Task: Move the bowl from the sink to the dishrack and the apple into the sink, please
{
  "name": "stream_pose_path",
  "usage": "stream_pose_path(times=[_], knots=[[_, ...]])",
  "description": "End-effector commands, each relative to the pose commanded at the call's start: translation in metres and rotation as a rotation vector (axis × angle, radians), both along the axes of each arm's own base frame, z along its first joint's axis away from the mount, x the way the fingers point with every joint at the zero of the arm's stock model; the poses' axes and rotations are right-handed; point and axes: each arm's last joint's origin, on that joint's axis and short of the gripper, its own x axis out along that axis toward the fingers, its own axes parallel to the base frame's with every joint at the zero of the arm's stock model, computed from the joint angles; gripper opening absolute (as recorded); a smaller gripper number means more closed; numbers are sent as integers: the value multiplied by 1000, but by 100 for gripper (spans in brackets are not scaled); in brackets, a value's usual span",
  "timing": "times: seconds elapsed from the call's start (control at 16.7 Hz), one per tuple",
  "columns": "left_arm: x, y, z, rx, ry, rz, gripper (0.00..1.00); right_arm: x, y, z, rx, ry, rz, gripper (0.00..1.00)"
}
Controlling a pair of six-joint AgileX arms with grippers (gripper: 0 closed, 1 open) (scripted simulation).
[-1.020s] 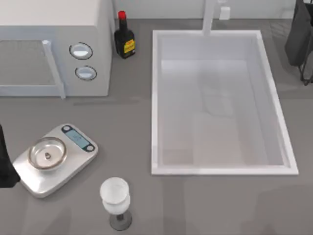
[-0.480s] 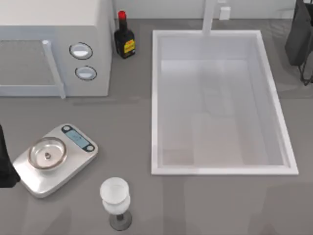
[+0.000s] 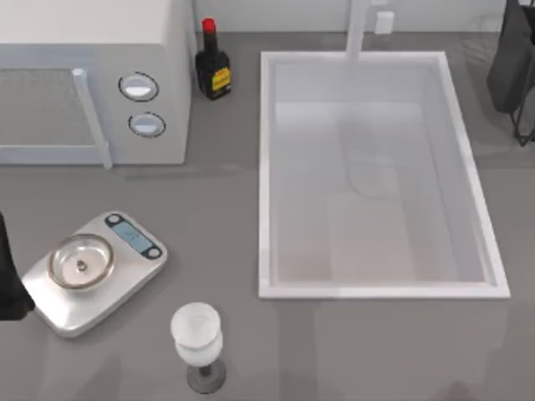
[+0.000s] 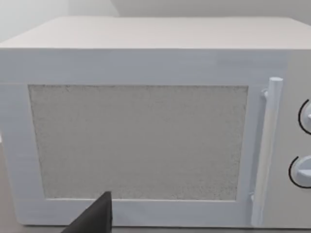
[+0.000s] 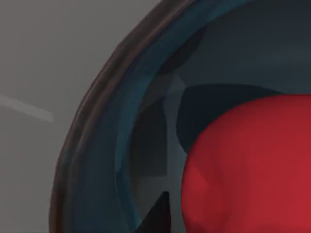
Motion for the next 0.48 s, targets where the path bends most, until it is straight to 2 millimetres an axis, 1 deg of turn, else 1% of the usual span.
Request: stream_pose_path(times=[0.12,0.36,0.48], knots=[[0,0,0,0,0,0,100,-3,1,-12,4,9,1,100],[0,0,0,0,0,0,100,-3,1,-15,6,12,2,100],[0,0,0,0,0,0,100,-3,1,-15,6,12,2,85]])
